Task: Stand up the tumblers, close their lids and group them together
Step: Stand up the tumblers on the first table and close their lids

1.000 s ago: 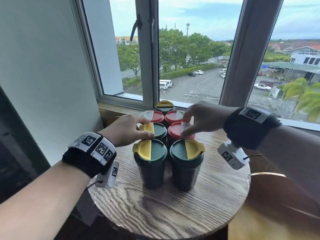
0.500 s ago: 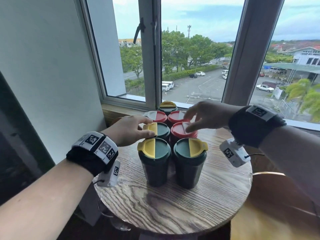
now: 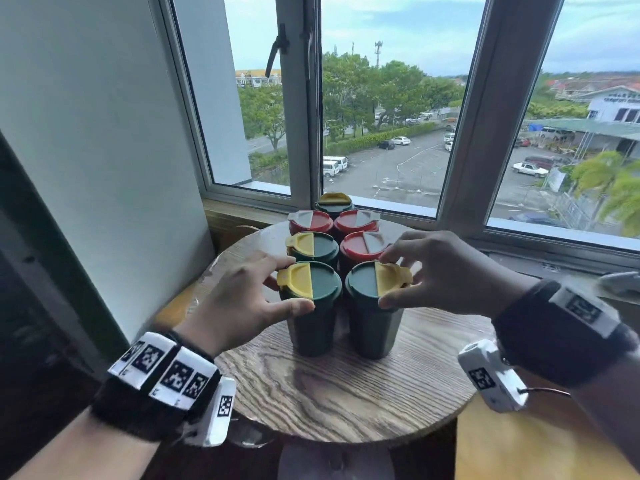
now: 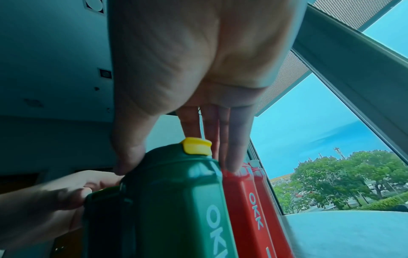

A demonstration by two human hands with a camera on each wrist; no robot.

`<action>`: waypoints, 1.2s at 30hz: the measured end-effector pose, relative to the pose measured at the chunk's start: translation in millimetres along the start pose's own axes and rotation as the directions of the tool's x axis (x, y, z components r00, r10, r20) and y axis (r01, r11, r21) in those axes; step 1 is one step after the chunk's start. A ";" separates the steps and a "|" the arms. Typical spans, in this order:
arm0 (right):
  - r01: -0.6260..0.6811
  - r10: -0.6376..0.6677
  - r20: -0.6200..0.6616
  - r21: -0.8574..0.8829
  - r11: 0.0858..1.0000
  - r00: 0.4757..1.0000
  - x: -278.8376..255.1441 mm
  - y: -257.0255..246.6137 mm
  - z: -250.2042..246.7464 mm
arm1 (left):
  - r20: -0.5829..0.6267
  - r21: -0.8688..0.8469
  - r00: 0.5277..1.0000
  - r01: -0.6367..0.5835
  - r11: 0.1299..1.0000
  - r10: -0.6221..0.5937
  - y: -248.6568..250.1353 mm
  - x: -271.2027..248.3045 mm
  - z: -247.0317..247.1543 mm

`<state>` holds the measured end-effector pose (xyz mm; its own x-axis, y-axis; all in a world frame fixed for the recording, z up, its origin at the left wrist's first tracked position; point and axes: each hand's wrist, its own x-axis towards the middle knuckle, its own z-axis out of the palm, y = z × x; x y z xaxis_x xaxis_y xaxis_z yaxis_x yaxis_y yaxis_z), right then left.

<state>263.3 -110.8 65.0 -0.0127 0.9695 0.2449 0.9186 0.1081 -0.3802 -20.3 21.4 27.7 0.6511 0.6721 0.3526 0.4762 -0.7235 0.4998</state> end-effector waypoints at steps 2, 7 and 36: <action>0.003 -0.002 -0.010 0.018 1.000 1.000 -1.3 1.1 0.9 | -0.012 -0.015 1.000 0.009 1.000 -0.009 2.4 -1.6 2.7; 0.010 -0.010 -0.007 0.049 0.999 1.000 -3.1 2.4 1.2 | -0.006 -0.015 1.000 0.018 1.000 -0.018 0.2 -1.4 4.0; -0.157 0.233 0.341 -0.236 0.959 0.911 180.7 59.1 -34.2 | 0.326 0.214 0.935 0.070 0.974 -0.139 -51.1 179.1 -14.3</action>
<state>328.7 63.3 117.3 0.0673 0.9832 -0.1694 0.9762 -0.1000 -0.1927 63.6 181.0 76.6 0.7353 0.6777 0.0029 0.6360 -0.6914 0.3428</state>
